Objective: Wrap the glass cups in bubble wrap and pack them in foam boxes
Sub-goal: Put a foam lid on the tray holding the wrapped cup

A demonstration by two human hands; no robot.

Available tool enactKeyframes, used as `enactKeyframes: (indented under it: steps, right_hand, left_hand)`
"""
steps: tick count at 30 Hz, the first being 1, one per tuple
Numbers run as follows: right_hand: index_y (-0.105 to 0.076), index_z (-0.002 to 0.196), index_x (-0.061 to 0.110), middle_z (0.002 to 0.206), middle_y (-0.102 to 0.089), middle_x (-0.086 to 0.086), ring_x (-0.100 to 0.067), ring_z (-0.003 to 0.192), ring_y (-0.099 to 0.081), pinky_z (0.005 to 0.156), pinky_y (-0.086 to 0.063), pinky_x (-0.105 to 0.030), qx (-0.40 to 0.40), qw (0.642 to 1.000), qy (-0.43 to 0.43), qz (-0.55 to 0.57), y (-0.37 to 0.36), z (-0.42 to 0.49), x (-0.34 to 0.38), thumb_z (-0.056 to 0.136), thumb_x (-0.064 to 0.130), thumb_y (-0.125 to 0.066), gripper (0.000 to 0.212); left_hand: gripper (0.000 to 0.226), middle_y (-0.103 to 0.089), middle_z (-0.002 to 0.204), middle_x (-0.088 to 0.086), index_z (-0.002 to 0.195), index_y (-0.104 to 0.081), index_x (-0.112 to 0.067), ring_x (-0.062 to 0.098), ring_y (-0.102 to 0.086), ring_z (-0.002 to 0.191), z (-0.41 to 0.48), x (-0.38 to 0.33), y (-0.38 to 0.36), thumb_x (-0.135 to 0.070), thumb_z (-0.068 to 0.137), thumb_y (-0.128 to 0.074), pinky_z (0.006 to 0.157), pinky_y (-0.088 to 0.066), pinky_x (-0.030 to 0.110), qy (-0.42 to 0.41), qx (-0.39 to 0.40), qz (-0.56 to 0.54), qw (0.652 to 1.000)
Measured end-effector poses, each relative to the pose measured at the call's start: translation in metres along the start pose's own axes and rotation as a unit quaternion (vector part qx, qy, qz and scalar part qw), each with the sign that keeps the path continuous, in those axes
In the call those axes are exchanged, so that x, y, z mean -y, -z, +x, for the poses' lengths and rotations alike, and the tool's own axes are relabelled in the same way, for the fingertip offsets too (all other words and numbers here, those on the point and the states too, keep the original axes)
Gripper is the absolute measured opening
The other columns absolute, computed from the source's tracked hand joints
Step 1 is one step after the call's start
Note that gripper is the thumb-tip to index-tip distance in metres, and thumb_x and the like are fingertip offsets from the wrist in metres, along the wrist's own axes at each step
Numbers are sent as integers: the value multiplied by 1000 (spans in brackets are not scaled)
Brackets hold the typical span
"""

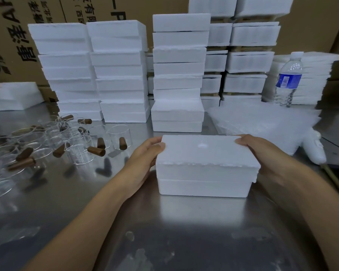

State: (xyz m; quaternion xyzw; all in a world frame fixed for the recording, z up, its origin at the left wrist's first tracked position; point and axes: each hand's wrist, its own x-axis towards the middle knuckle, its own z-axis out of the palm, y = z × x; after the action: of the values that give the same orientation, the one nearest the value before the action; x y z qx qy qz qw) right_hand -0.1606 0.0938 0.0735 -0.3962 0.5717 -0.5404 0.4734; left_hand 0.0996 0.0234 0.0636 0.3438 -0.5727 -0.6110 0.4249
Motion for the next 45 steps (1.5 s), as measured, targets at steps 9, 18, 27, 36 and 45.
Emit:
enactKeyframes:
  steps: [9, 18, 27, 36, 45]
  right_hand:
    - [-72, 85, 13, 82, -68, -7, -24, 72, -61, 63, -49, -32, -6, 997, 8, -72, 10, 0, 7, 85, 37, -61, 27]
    - [-76, 77, 24, 75, -71, -4, -24, 75, -67, 75, -54, -42, 87, 981, -44, -168, 19, -18, 16, 53, 74, -71, 56]
    - [-70, 106, 30, 109, -71, -1, -22, 105, -64, 98, -44, -41, 72, 996, 12, -56, -9, -13, 8, 54, 65, -77, 64]
    - [-63, 104, 24, 86, -73, 2, -13, 73, -67, 67, -55, -35, 66, 997, 28, 28, -25, -11, 20, 54, 40, -70, 53]
    - [-65, 90, 22, 84, -68, -6, -27, 84, -62, 70, -56, -42, -19, 991, 48, 121, -39, 32, 91, 50, 35, -78, 44]
  left_hand:
    - [32, -72, 98, 7, 118, -60, -3, 17, -66, 93, -10, -13, -5, -23, 95, -50, 93, -45, 32, 49, -2, -13, 999]
    - [85, -64, 121, -10, 123, -61, -23, 13, -54, 119, -12, -3, -9, -66, 50, -71, 111, -30, 35, 122, 38, 37, 991]
    - [12, -61, 101, -28, 99, -53, -45, -13, -56, 89, -20, 8, -28, -47, 88, -53, 72, -40, 17, -9, -134, 20, 991]
    - [61, -65, 116, -16, 119, -52, -40, 5, -62, 106, -21, 3, -19, -67, 65, -62, 94, -48, 32, -24, -95, -32, 995]
    - [53, -60, 115, -4, 112, -53, -28, 10, -61, 101, 4, 6, -22, -58, 72, -35, 86, -46, 26, -34, -63, -85, 994]
